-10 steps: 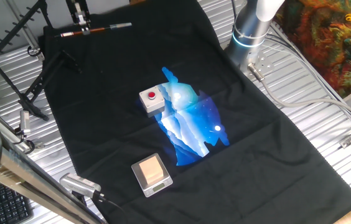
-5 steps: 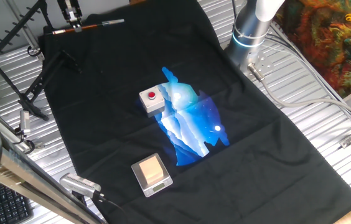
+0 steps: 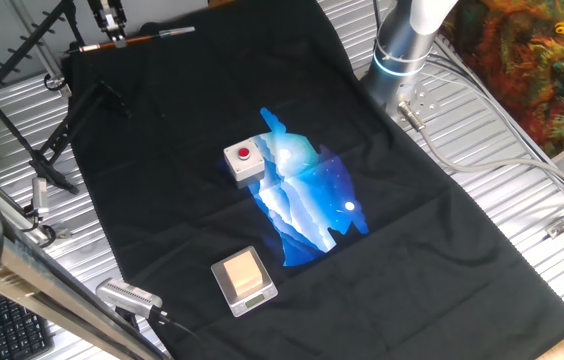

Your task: Place the brush on the pen rack

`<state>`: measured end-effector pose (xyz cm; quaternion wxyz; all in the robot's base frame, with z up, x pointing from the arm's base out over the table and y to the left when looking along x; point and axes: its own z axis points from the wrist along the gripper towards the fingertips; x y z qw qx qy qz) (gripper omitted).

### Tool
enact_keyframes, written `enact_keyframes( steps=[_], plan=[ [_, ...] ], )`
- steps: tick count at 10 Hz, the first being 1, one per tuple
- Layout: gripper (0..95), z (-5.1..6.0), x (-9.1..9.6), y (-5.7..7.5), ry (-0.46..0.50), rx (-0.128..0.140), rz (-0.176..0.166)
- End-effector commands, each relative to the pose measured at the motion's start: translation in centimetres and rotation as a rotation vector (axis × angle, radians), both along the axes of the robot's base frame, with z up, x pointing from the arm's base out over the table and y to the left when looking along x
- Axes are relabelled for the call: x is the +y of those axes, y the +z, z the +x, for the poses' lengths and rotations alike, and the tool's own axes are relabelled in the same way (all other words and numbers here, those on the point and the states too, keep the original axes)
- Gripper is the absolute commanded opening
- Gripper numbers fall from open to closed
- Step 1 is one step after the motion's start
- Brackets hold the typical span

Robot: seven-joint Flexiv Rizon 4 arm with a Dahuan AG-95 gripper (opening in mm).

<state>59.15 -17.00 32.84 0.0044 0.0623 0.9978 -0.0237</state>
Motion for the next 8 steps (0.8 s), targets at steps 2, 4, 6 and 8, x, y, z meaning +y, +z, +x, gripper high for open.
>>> enact_keyframes(
  steps=[2, 4, 6, 8],
  plan=[
    [0.0, 0.3, -1.0, 0.2, 0.01, -0.001, -0.002],
    [0.0, 0.6, -1.4, 0.3, 0.012, -0.001, -0.002],
    [0.0, 1.1, -1.6, 0.4, 0.01, -0.004, -0.003],
    [0.0, 1.4, -1.7, 0.5, 0.011, -0.003, -0.002]
  ],
)
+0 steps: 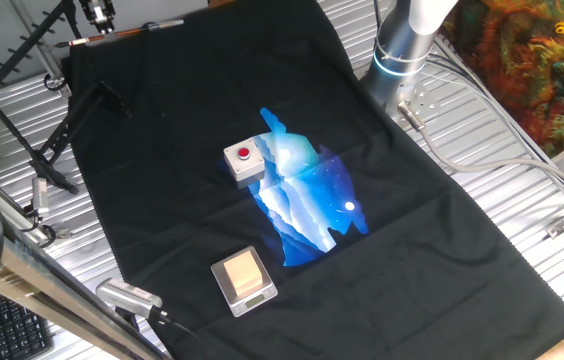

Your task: Place the brush on the pen rack

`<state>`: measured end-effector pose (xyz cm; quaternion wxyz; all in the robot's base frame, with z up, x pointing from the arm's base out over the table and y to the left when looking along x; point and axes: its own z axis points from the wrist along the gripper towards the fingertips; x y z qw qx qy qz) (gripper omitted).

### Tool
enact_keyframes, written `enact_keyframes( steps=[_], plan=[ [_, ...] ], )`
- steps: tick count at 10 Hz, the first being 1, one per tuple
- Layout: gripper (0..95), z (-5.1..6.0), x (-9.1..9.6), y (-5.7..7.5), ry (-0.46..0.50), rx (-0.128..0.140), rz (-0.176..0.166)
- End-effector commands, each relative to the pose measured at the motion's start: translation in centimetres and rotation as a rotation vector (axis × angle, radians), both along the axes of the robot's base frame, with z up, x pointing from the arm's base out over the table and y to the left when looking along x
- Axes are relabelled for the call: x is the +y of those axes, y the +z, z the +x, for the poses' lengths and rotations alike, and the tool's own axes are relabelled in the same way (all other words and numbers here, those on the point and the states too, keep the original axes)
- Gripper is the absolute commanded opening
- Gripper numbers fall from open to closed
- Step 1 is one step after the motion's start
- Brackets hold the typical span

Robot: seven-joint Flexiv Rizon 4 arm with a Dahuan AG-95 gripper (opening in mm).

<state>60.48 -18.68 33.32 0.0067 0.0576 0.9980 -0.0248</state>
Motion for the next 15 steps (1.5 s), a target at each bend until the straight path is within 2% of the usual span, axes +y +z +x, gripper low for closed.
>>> enact_keyframes(
  steps=[1, 15],
  plan=[
    [0.0, 0.22, -0.03, 0.07, 0.002, 0.003, 0.001],
    [0.0, 0.39, -0.77, 0.5, 0.007, 0.0, 0.006]
  ],
)
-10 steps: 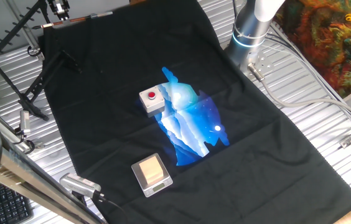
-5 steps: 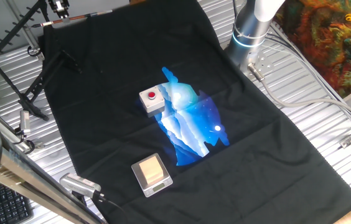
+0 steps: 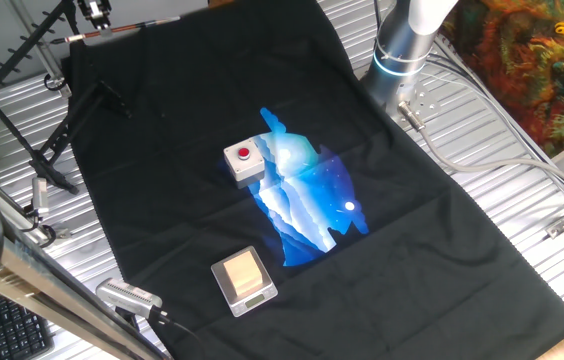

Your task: Place the brush on the pen rack

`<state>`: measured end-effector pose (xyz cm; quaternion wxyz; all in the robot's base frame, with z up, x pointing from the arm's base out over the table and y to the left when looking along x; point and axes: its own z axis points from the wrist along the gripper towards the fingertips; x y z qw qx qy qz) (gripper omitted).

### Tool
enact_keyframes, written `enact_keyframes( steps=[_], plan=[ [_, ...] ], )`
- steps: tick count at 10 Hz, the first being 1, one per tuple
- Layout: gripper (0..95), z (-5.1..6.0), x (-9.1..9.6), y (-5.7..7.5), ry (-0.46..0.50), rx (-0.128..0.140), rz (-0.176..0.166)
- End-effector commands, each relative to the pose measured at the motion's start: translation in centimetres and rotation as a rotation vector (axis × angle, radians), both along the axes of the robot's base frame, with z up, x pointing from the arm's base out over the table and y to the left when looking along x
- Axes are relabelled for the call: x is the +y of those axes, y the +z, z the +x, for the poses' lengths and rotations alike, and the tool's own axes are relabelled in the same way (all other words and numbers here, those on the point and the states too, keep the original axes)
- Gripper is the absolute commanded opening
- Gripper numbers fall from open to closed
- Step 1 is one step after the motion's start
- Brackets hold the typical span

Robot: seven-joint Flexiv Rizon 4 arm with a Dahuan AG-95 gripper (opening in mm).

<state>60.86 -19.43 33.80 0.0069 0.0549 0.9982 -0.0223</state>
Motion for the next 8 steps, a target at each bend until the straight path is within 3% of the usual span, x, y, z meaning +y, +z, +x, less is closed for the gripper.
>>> enact_keyframes(
  steps=[1, 8],
  plan=[
    [0.0, -0.02, -0.11, 0.01, 0.002, -0.001, 0.002],
    [0.0, 0.33, -0.56, -0.33, 0.002, -0.006, 0.0]
  ],
)
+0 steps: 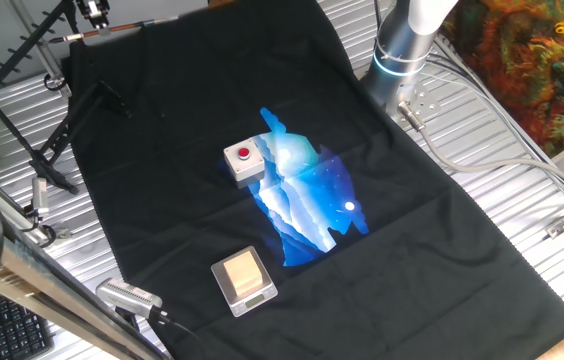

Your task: Place the brush on the pen rack

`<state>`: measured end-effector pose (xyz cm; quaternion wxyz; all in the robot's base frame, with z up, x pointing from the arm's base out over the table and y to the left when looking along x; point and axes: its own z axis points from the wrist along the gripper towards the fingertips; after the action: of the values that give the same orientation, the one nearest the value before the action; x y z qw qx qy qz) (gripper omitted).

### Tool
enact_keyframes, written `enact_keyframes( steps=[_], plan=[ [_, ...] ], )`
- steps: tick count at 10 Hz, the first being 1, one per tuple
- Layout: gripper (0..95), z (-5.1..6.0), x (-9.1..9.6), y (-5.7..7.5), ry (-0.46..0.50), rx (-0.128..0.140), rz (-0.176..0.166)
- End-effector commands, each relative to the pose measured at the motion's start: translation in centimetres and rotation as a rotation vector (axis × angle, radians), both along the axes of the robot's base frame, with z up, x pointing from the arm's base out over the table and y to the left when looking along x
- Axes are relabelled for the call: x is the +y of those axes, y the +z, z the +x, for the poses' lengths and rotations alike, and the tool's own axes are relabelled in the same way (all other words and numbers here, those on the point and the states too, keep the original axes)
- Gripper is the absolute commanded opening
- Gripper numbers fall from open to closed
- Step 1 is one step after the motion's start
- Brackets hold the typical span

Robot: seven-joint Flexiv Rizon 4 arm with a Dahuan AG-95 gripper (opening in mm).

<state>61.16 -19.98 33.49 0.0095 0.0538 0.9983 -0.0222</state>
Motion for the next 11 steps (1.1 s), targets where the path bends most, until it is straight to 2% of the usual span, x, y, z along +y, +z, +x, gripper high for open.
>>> enact_keyframes(
  steps=[1, 11],
  plan=[
    [0.0, 0.09, -0.04, -0.08, -0.001, -0.001, 0.0],
    [0.0, 0.56, -0.26, -0.51, 0.004, 0.001, -0.017]
  ],
)
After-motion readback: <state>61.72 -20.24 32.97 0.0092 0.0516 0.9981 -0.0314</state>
